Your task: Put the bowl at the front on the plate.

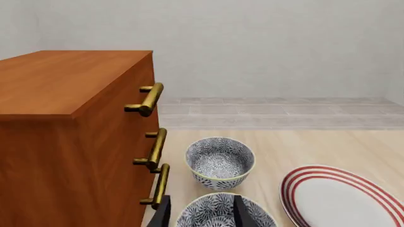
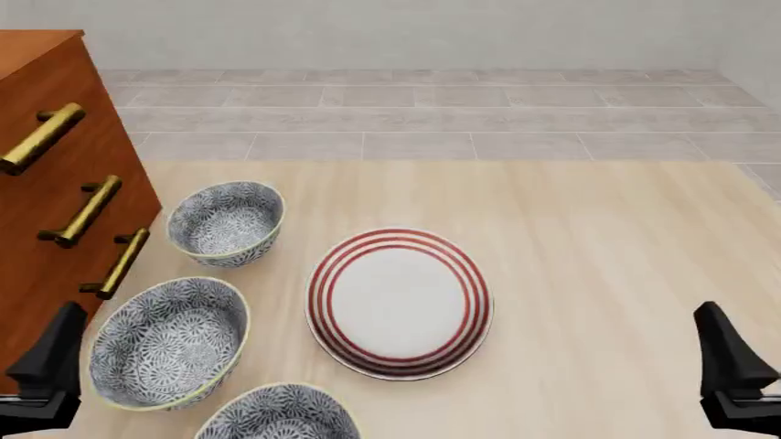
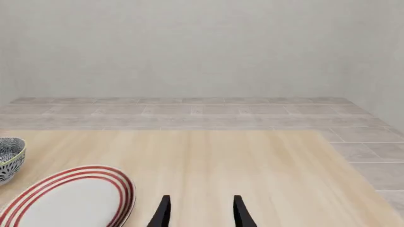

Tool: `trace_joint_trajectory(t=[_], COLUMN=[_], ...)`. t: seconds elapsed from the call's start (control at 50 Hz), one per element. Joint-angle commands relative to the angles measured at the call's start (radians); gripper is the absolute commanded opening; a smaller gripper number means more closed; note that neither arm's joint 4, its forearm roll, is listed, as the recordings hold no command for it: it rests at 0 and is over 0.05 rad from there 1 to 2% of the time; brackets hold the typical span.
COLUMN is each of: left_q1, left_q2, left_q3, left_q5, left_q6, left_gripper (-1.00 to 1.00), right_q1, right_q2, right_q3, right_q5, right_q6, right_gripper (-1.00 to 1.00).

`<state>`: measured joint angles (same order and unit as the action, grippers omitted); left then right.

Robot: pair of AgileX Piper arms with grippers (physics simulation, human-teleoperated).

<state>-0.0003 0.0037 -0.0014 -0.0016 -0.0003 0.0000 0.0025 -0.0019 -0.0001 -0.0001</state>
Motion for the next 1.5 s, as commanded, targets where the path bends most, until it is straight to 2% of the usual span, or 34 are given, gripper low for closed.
trace_joint_trajectory(t=[0.02,0.52,0.54,0.56,0.58,0.62,0.64,0.68,0.72,0.76,0.8,0.82,0.84,0.86,0.88,0.92,0.98,1.02,1.04,1.06,1.1,1.18,1.22,1.38,1.5], left_q1=[0.0,0.001,0.0,0.036,0.01,-0.019,-0.026,-0.051,-0.1,-0.09,-0.091,-0.097,-0.05,-0.038,-0.084,-0.062,-0.08,-0.077,-0.077,-0.088,-0.075,-0.103,-0.097,-0.135,-0.132], left_q2=[0.003,0.005,0.017,0.01,0.007,0.106,0.102,0.061,0.135,0.225,0.261,0.244,0.227,0.287,0.279,0.287,0.318,0.336,0.336,0.346,0.354,0.373,0.385,0.412,0.41], left_q3=[-0.002,0.0,0.0,0.0,0.0,-0.005,-0.029,-0.097,-0.164,-0.207,-0.252,-0.274,-0.321,-0.328,-0.364,-0.403,-0.465,-0.507,-0.507,-0.53,-0.551,-0.588,-0.649,-0.756,-0.77], left_q5=[0.0,-0.003,-0.01,-0.007,-0.001,-0.034,0.0,0.089,0.146,0.204,0.271,0.297,0.348,0.367,0.414,0.462,0.547,0.611,0.611,0.66,0.719,0.825,0.897,1.043,1.111], left_q6=[0.0,-0.001,-0.01,-0.013,-0.013,-0.061,-0.075,-0.056,-0.05,-0.056,-0.053,-0.028,-0.137,-0.148,-0.104,-0.12,-0.072,-0.085,-0.085,-0.096,-0.06,-0.093,-0.087,-0.144,-0.129], left_gripper=[1.0,1.0,1.0,1.0,1.0,1.0,1.0,1.0,1.0,1.0,1.0,1.0,1.0,1.0,1.0,1.0,1.0,1.0,1.0,1.0,1.0,1.0,1.0,1.0,1.0], right_q1=[0.0,0.0,0.0,0.0,0.0,0.0,0.0,0.0,0.0,0.0,0.0,0.0,0.0,0.0,0.0,0.0,0.0,0.0,0.0,0.0,0.0,0.0,0.0,0.0,0.0], right_q2=[0.003,0.0,0.0,0.0,0.0,0.0,0.0,0.0,0.0,0.0,0.0,0.0,0.0,0.0,0.0,0.0,0.0,0.0,0.0,0.0,0.0,0.0,0.0,0.0,0.0], right_q3=[-0.005,-0.01,-0.01,-0.01,-0.01,-0.01,-0.01,-0.01,-0.01,-0.01,-0.01,-0.01,-0.01,-0.01,-0.01,-0.01,-0.01,-0.01,-0.01,-0.01,-0.01,-0.01,-0.01,-0.01,-0.01], right_q5=[0.003,0.01,0.01,0.01,0.01,0.01,0.01,0.01,0.01,0.01,0.01,0.01,0.01,0.01,0.01,0.01,0.01,0.01,0.01,0.01,0.01,0.01,0.01,0.01,0.01], right_q6=[0.0,0.0,0.0,0.0,0.0,0.0,0.0,0.0,0.0,0.0,0.0,0.0,0.0,0.0,0.0,0.0,0.0,0.0,0.0,0.0,0.0,0.0,0.0,0.0,0.0], right_gripper=[1.0,1.0,1.0,1.0,1.0,1.0,1.0,1.0,1.0,1.0,1.0,1.0,1.0,1.0,1.0,1.0,1.0,1.0,1.0,1.0,1.0,1.0,1.0,1.0,1.0])
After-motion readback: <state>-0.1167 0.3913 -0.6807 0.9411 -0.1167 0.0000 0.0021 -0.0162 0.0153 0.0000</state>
